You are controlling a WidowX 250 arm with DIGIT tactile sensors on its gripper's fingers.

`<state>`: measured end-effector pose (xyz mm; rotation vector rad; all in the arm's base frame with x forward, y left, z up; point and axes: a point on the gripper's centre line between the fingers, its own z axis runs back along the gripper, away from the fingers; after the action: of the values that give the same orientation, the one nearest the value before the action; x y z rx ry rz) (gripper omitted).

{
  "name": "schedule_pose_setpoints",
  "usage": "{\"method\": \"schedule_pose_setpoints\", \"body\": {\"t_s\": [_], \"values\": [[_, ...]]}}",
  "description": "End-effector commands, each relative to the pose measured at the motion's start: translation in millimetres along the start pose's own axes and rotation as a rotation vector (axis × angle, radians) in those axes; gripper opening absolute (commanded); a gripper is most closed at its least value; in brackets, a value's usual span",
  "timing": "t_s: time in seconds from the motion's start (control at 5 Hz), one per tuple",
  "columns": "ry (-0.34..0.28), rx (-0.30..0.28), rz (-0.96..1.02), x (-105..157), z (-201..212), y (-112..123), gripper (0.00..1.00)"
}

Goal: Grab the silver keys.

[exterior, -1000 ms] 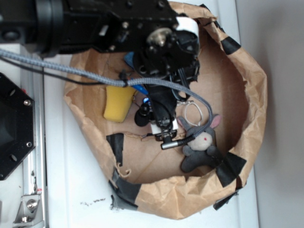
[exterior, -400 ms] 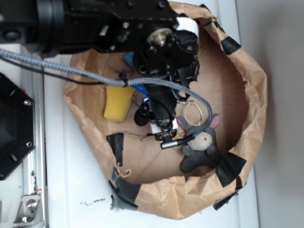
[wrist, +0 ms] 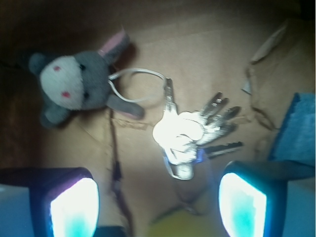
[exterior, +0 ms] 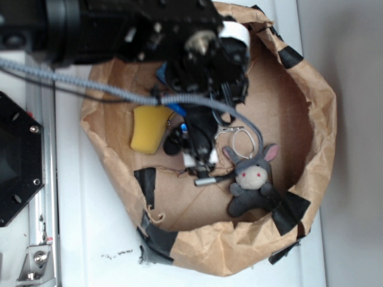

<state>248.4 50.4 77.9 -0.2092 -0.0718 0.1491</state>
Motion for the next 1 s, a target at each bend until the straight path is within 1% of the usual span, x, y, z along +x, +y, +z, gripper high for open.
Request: {"method": "schedule_pose_setpoints", "body": {"t_s": [0.0, 0.2, 0.4, 0.8], "values": [[-0.093, 0.069, -0.038, -6, 11, 11, 1.0], [-0.076, 0.083, -0.054, -6, -2, 9, 1.0], [-0.073, 0.102, -0.05, -3, -13, 10, 1.0], [-0.044, 0.072, -0.059, 3, -35, 0, 1.0]]}}
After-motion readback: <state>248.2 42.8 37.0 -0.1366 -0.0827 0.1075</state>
